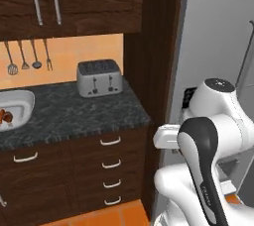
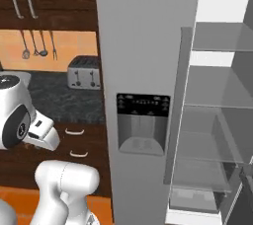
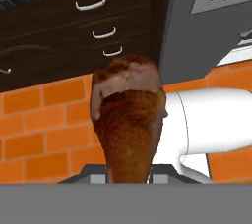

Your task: Place one carrot and one chicken drumstick in each tupperware on the nearby counter, to pack two identical lunches.

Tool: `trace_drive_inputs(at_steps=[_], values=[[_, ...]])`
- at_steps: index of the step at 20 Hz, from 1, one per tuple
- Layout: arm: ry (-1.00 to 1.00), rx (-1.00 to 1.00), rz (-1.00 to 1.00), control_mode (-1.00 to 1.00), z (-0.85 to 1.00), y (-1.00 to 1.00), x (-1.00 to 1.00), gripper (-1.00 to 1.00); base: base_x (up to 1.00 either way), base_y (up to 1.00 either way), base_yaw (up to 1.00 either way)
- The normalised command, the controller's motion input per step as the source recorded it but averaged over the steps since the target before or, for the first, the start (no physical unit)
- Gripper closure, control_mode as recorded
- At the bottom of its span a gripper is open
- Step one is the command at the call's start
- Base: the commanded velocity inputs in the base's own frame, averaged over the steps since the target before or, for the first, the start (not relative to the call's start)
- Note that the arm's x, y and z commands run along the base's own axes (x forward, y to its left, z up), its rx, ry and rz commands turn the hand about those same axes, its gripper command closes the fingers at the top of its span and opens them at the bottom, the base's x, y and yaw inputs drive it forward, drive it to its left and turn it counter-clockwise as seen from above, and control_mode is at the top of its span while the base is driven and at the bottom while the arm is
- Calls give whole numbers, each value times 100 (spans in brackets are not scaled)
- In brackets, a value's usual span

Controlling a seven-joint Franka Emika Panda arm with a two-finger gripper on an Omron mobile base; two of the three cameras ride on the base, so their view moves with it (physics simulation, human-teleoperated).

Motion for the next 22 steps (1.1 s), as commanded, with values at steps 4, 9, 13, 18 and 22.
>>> trace_drive_inputs(at_steps=[4, 9, 13, 18, 22], values=[[0, 0, 0, 100, 0, 0, 0, 100, 20, 100, 0], [0, 0, 0, 100, 0, 0, 0, 100, 23, 100, 0], [0, 0, 0, 100, 0, 0, 0, 100, 38, 100, 1], [0, 0, 0, 100, 0, 0, 0, 100, 48, 100, 2], [0, 0, 0, 100, 0, 0, 0, 100, 23, 100, 0]])
